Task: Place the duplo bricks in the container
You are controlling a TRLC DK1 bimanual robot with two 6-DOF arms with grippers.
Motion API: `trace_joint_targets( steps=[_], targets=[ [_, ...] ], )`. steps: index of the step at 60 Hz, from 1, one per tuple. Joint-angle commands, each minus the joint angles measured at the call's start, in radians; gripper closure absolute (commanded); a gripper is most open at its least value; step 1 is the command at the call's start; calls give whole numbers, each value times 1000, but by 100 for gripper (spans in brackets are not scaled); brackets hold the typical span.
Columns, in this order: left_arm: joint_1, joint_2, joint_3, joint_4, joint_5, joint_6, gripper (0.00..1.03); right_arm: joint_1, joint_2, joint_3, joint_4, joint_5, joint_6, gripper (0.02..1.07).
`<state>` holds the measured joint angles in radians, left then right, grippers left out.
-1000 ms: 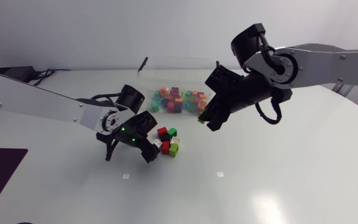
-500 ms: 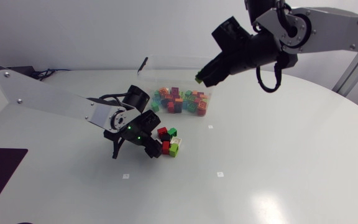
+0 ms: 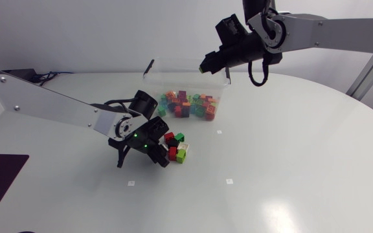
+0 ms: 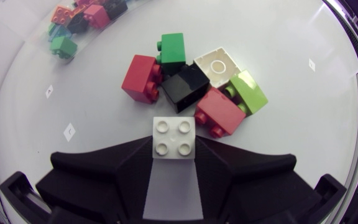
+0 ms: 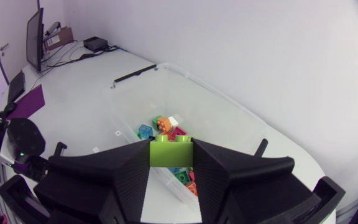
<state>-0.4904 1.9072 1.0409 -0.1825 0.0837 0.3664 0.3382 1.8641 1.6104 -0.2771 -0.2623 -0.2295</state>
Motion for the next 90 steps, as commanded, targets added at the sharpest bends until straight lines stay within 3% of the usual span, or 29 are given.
trace_joint_targets(
  steps=[1, 12, 18, 28, 29, 30, 33, 42, 55, 71, 90],
  targets=[
    [-2, -54, -33, -3, -6, 14, 80, -7, 49, 43, 30, 14, 38, 74],
    [16, -140, -48, -26, -7, 37, 80, -5, 115, 100, 42, 37, 44, 73],
    [23, -181, -51, -37, -7, 42, 80, -5, 145, 125, 53, 54, 45, 66],
    [39, -243, -53, -44, -7, 60, 80, 12, 221, 194, 53, 104, 38, 36],
    [46, -254, -47, -44, -7, 60, 80, 13, 233, 207, 49, 112, 38, 24],
    [49, -257, -42, -44, -7, 62, 80, 13, 237, 212, 49, 115, 38, 19],
    [55, -272, -30, -44, -6, 65, 80, 13, 239, 215, 49, 118, 39, 12],
    [73, -306, 33, -41, -1, 68, 80, -1, 184, 158, 61, 113, 42, 11],
    [104, -280, 171, -21, 14, 43, 80, -25, -13, -64, 98, 77, 29, 11],
    [136, -166, 350, 49, 42, -37, 80, -19, -200, -308, 108, 52, -19, 11],
    [151, 15, 567, 80, 44, -90, 80, 15, -266, -529, 134, 26, -100, 11]
  ],
)
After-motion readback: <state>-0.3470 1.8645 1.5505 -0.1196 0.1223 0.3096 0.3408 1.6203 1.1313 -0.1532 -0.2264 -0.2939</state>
